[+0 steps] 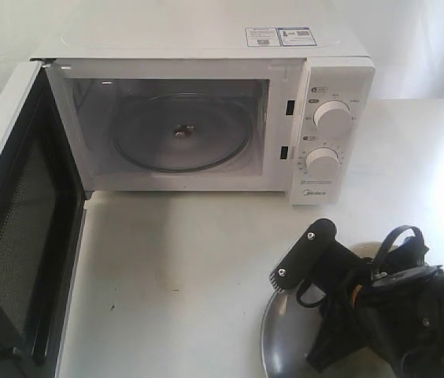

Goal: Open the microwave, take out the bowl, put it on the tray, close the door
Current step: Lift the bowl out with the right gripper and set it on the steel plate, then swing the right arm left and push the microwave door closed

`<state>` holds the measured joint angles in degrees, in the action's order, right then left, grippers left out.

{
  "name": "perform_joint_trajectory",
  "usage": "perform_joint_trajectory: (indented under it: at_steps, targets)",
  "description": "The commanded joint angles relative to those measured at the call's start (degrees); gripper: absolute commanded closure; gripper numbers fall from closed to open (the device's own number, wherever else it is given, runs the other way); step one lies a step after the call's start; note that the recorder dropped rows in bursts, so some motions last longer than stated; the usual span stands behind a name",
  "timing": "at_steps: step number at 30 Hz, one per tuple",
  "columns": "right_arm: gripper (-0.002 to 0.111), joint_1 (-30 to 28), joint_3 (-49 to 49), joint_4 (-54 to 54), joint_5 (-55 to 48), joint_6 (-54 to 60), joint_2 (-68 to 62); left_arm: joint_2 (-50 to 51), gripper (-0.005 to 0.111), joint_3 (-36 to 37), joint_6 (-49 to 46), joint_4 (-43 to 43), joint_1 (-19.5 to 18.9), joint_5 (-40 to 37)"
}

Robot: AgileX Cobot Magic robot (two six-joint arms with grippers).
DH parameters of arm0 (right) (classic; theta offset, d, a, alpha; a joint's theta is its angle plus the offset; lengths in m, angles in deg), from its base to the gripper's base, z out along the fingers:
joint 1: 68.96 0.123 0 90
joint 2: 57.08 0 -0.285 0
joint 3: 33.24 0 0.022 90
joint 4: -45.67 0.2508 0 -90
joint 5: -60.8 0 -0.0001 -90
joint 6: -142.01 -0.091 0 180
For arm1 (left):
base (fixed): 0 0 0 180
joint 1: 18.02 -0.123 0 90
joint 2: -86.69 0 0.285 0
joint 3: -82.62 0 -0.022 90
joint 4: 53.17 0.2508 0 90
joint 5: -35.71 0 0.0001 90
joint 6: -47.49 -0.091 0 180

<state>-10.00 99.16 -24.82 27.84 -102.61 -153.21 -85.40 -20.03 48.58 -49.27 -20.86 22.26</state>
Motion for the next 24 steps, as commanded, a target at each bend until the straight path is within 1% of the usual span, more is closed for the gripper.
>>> perform_joint_trajectory:
  at_steps: [1,4,6,7,8,9,10,11,13,15,16,17,19,24]
  targets:
    - [0.058,-0.22,1.55,-9.84,1.14,-6.54,0.28,-0.12,0.107,-0.14,0.14,-0.39,0.13,0.0]
    - [0.058,-0.22,5.34,-16.36,2.06,-11.0,0.28,-0.12,0.107,-0.14,0.14,-0.39,0.13,0.0]
    - [0.058,-0.22,9.42,-21.18,5.22,-14.11,0.53,-0.12,0.107,-0.14,0.14,-0.39,0.13,0.0]
    - [0.059,-0.22,11.38,-24.63,8.31,-16.0,0.8,-0.12,0.107,-0.14,0.14,-0.39,0.13,0.0]
    - [0.061,-0.22,14.19,-28.87,13.48,-18.75,0.9,-0.12,0.107,-0.14,0.14,-0.39,0.13,0.0]
    - [0.063,-0.22,17.44,-29.46,19.7,-22.45,0.9,-0.12,0.107,-0.14,0.14,-0.39,0.13,0.0]
    - [0.067,-0.14,20.57,-29.46,24.48,-23.58,0.9,-0.12,0.107,-0.14,0.14,-0.39,0.13,0.0]
    - [0.073,0.13,24.55,-29.46,27.32,-24.77,0.5,-0.12,0.107,-0.14,0.14,-0.39,0.13,0.0]
    - [0.088,1.34,32.25,-29.46,27.76,-28.51,-0.62,-0.12,0.107,-0.14,0.14,-0.39,0.13,0.0]
    - [0.109,3.21,39.62,-29.46,27.25,-32.38,-2.28,-0.12,0.107,-0.14,0.14,-0.39,0.13,0.0]
    - [0.108,4.17,42.46,-29.46,27.51,-33.06,-3.11,-0.12,0.107,-0.14,0.14,-0.39,0.13,0.0]
    - [0.108,5.86,46.55,-29.46,27.93,-32.04,-4.62,-0.12,0.107,-0.14,0.14,-0.39,0.13,0.0]
    - [0.108,8.9,51.56,-29.46,28.62,-27.29,-7.07,-0.12,0.107,-0.14,0.14,-0.39,0.13,0.0]
    - [0.108,16.87,63.65,-29.46,27.56,-7.07,-16.94,-0.12,0.107,-0.14,0.14,-0.39,0.13,0.0]
